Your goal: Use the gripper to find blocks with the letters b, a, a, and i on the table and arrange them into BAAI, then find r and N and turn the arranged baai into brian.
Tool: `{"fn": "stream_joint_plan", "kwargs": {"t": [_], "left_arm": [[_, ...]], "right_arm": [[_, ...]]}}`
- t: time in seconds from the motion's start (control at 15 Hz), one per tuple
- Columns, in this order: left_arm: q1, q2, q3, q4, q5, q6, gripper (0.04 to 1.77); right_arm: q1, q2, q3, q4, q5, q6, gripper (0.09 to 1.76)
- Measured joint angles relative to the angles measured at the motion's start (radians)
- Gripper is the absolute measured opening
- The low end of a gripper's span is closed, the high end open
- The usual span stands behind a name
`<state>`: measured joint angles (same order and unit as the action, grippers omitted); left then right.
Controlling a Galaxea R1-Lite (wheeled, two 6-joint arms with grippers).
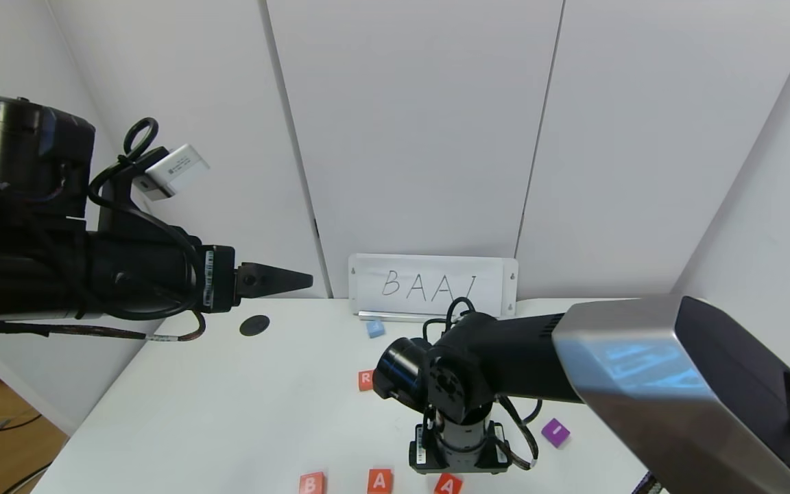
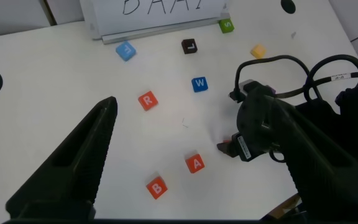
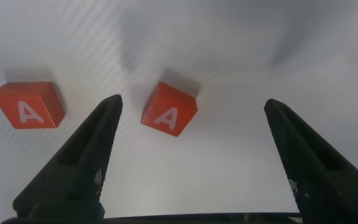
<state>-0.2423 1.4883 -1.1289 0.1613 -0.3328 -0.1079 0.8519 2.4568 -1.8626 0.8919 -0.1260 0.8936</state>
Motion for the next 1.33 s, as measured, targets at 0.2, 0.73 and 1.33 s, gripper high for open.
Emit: {"fn": "stream_joint_plan", "kwargs": {"t": [0.2, 0.73, 1.33], "left_arm": [[0.001, -0.004, 0.001, 0.001, 0.000, 0.003, 1.72], [0.010, -0.007, -0.003, 0.001, 0.000, 0.005, 1.72], [0.020, 0.003, -0.006, 0.000, 0.000, 0.007, 1.72]], "right_arm": [[-0.024, -0.039, 0.014, 0.045, -0.005, -0.002, 1.66], [-0.052, -0.161, 0.207, -0.011, -0.016, -0.008, 1.69], [-0.037, -0.196, 0.332, -0.056, -0.063, -0.012, 1.70]]}}
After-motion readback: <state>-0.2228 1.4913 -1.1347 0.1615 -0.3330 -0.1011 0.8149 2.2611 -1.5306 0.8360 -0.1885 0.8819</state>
